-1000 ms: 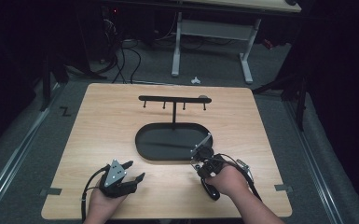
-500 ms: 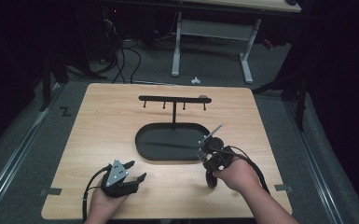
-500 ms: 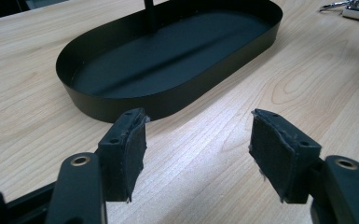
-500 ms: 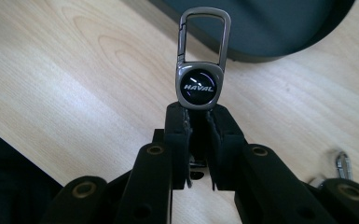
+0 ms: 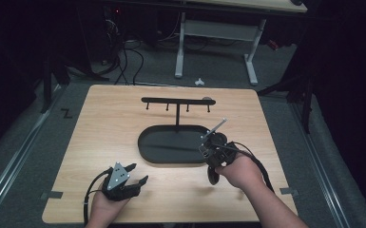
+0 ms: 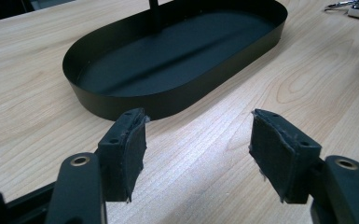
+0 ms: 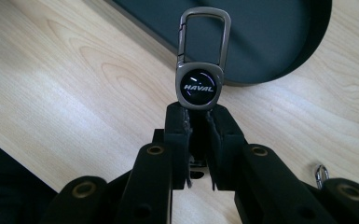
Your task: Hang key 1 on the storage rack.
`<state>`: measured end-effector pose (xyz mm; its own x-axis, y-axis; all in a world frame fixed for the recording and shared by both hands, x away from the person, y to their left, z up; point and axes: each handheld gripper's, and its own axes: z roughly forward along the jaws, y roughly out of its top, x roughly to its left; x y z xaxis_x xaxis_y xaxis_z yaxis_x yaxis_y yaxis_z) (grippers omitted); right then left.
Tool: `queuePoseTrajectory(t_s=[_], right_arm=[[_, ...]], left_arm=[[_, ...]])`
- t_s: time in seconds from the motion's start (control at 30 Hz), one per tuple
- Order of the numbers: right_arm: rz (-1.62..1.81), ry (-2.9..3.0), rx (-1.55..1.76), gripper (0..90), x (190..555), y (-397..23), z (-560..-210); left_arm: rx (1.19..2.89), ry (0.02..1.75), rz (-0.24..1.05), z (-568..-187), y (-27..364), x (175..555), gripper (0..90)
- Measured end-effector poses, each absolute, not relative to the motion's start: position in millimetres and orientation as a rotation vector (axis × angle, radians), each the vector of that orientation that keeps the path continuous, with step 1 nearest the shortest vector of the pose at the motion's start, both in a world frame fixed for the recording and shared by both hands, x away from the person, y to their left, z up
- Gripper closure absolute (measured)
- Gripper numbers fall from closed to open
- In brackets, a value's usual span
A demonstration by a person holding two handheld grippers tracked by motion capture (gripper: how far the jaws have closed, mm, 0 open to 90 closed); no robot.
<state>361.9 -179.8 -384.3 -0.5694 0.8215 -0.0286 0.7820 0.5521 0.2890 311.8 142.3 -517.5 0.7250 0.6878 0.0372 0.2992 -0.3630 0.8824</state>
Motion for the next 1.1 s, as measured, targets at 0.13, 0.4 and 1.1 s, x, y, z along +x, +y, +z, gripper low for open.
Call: queuePoseTrajectory(t_s=[0.13, 0.4, 1.1], right_arm=[[0.377, 2.604, 1.376, 80.1, 367.5, -183.1, -379.8], [0.395, 2.591, 1.389, 80.1, 374.2, -186.2, -375.2], [0.492, 2.530, 1.372, 80.1, 395.6, -183.0, -365.6]], left_arm=[[1.952, 0.759, 0.506, -517.6, 142.2, 313.1, 36.3], [1.943, 0.769, 0.511, -516.9, 144.1, 313.6, 36.2], [1.978, 0.761, 0.505, -520.6, 145.2, 310.5, 36.1]])
